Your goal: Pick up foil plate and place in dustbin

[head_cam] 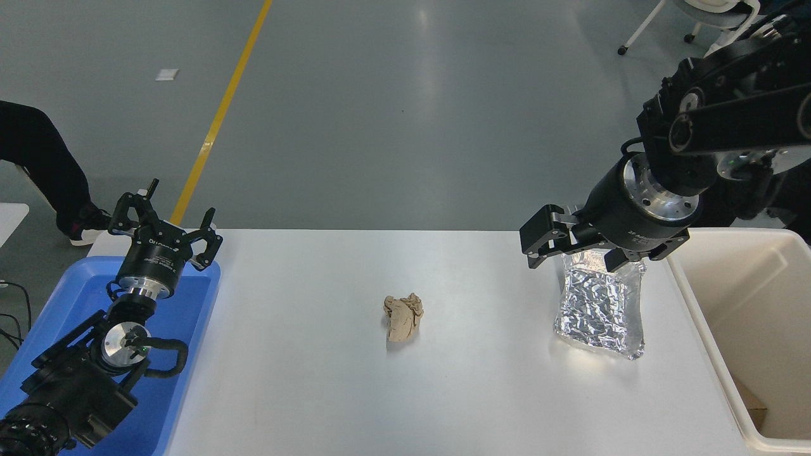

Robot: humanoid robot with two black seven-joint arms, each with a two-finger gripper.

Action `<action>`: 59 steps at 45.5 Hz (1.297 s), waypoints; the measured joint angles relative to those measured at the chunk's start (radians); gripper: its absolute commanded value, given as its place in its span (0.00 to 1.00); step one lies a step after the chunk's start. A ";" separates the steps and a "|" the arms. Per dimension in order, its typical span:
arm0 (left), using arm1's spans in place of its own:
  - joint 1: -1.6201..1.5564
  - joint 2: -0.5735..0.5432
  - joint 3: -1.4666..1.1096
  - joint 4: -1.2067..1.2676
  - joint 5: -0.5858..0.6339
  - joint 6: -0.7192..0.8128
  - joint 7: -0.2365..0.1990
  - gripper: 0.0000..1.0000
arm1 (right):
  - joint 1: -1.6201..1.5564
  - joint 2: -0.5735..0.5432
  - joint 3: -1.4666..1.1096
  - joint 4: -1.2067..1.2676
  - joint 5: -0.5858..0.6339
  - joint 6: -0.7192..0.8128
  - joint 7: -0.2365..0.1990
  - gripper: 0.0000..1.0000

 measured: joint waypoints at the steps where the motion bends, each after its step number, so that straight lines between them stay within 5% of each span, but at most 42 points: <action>1: 0.000 0.000 0.000 0.000 0.000 0.000 0.000 0.99 | 0.000 0.000 0.000 0.000 0.000 0.000 0.000 1.00; 59: 0.000 0.000 0.000 0.000 0.000 0.000 0.000 0.99 | -0.008 0.004 0.000 -0.008 0.000 0.000 0.000 1.00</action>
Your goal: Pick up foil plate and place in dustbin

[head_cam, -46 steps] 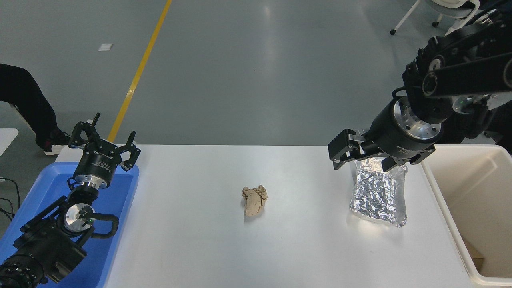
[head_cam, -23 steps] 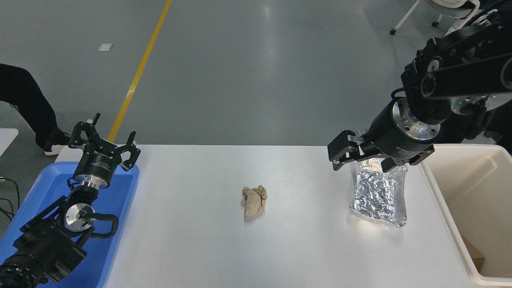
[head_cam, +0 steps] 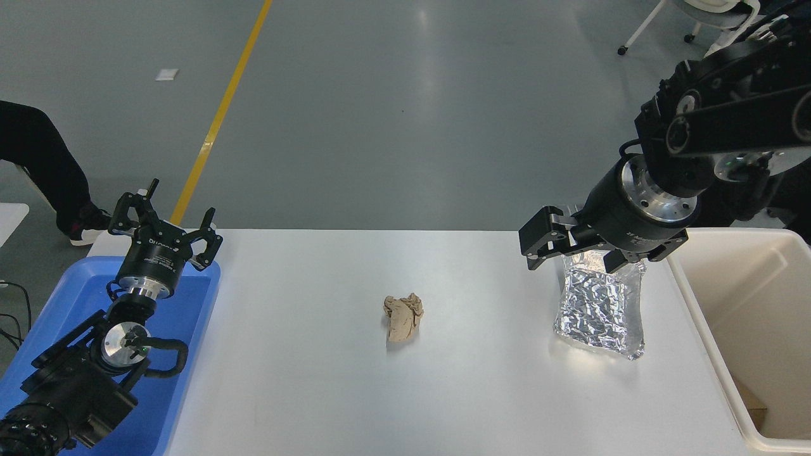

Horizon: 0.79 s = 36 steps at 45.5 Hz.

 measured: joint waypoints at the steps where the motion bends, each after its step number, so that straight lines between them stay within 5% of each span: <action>1: 0.000 0.000 0.000 0.000 0.000 0.000 0.000 0.99 | 0.000 0.000 0.000 -0.001 0.000 0.000 0.000 1.00; 36: 0.000 0.000 0.000 0.000 -0.002 -0.002 0.000 0.99 | -0.031 -0.003 -0.002 -0.073 0.004 0.005 0.000 1.00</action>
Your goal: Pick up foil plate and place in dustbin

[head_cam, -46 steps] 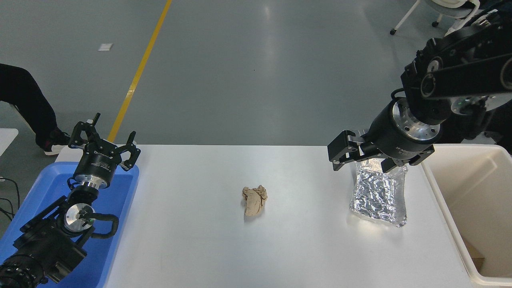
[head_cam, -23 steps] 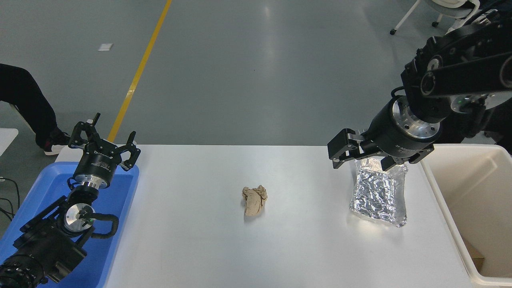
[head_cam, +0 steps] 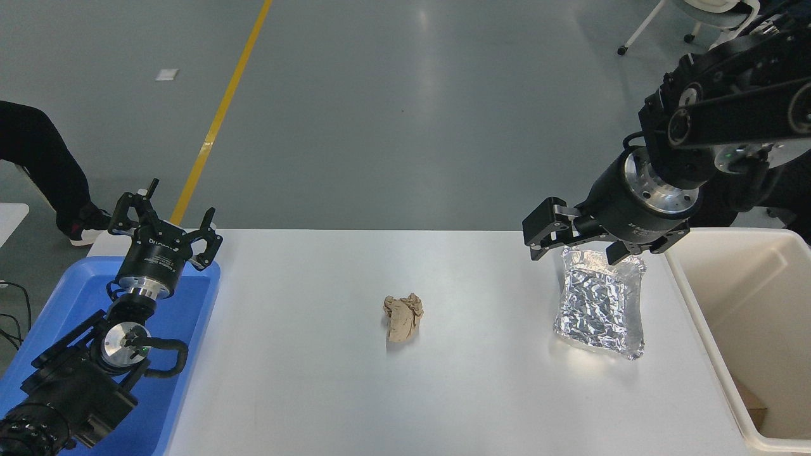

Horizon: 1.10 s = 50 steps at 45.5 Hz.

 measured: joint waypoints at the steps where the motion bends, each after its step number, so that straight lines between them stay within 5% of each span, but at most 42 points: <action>1: 0.000 0.000 0.000 0.000 0.000 0.000 0.000 0.99 | -0.001 0.000 0.000 -0.005 0.000 0.000 0.000 1.00; 21: 0.000 0.000 0.000 0.000 0.000 0.000 0.000 0.99 | -0.130 -0.003 -0.014 -0.126 -0.006 -0.039 -0.001 1.00; 50: 0.000 0.000 0.000 0.000 0.000 0.000 0.000 0.99 | -0.615 -0.037 -0.118 -0.442 -0.002 -0.491 -0.003 1.00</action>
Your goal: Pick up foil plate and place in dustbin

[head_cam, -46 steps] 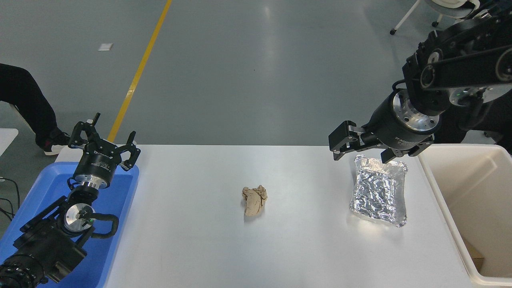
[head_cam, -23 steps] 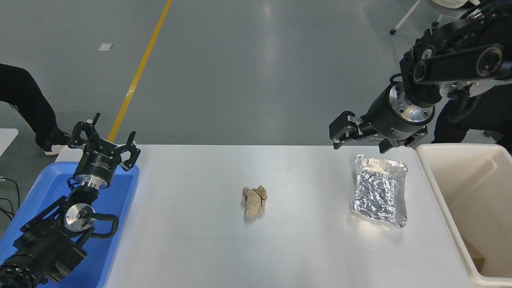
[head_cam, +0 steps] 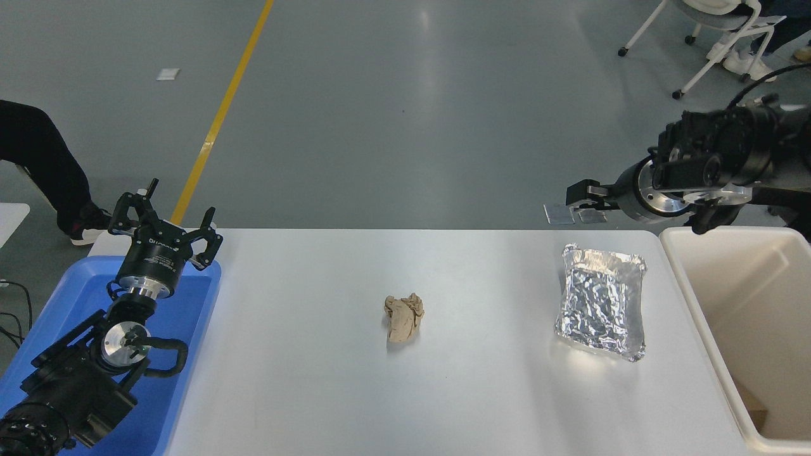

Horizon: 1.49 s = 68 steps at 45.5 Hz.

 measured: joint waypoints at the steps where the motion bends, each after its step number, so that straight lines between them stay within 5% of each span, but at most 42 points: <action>1: 0.000 0.000 0.000 0.000 0.000 0.000 0.000 0.99 | -0.024 -0.003 -0.001 -0.016 0.000 -0.021 0.000 1.00; 31: 0.000 0.000 -0.001 0.000 0.000 -0.001 0.000 0.99 | -0.525 -0.016 0.022 -0.328 0.003 -0.381 0.000 1.00; 58: 0.000 0.000 -0.001 0.000 0.000 -0.001 0.000 0.99 | -0.699 0.022 0.098 -0.424 0.003 -0.477 0.000 1.00; 68: 0.000 0.000 -0.001 0.000 0.000 -0.001 0.000 0.99 | -0.738 0.027 0.103 -0.445 0.002 -0.489 0.000 0.92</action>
